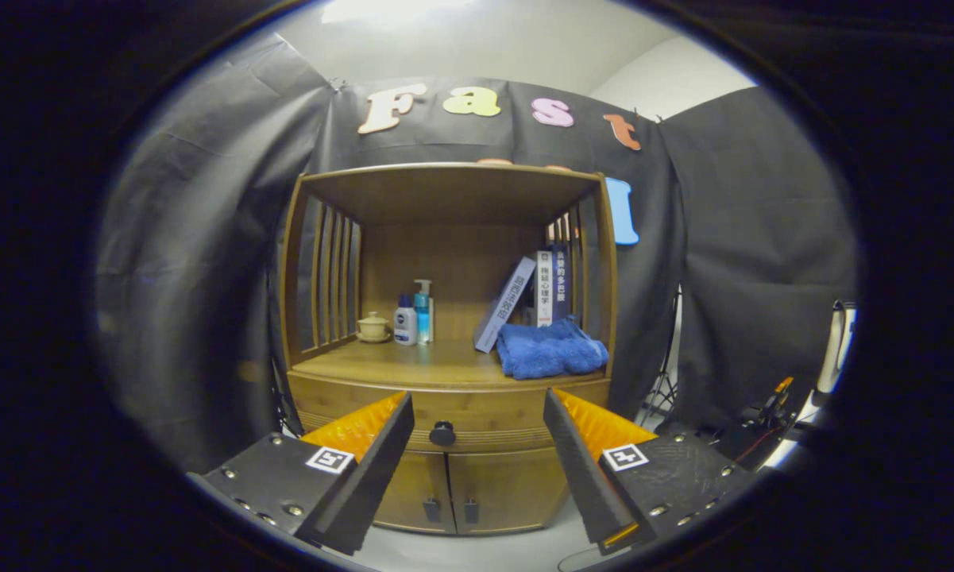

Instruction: Pull open the drawer, take out the items inside it, and place them on the countertop above the cabinet.

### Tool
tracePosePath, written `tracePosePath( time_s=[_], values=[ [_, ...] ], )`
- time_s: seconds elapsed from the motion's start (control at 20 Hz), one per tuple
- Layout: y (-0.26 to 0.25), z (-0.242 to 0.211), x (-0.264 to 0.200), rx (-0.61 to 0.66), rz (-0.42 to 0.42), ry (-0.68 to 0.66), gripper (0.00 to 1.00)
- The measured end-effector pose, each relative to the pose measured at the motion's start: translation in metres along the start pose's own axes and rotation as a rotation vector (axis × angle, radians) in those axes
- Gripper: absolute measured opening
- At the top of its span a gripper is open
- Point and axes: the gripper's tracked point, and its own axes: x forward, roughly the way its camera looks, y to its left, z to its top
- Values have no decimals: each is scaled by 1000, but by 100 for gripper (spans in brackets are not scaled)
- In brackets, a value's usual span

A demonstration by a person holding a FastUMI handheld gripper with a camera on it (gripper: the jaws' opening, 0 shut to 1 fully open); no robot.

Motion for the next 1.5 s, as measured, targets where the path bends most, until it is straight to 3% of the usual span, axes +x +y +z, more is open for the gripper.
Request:
tracePosePath(
  time_s=[0.5, 1.0, 1.5],
  values=[
    [5, -26, 21, 67, -2, 0, 98],
    [51, -74, 113, -54, 61, 57, 98],
    [39, -151, 184, 33, 33, 199, 99]
  ],
)
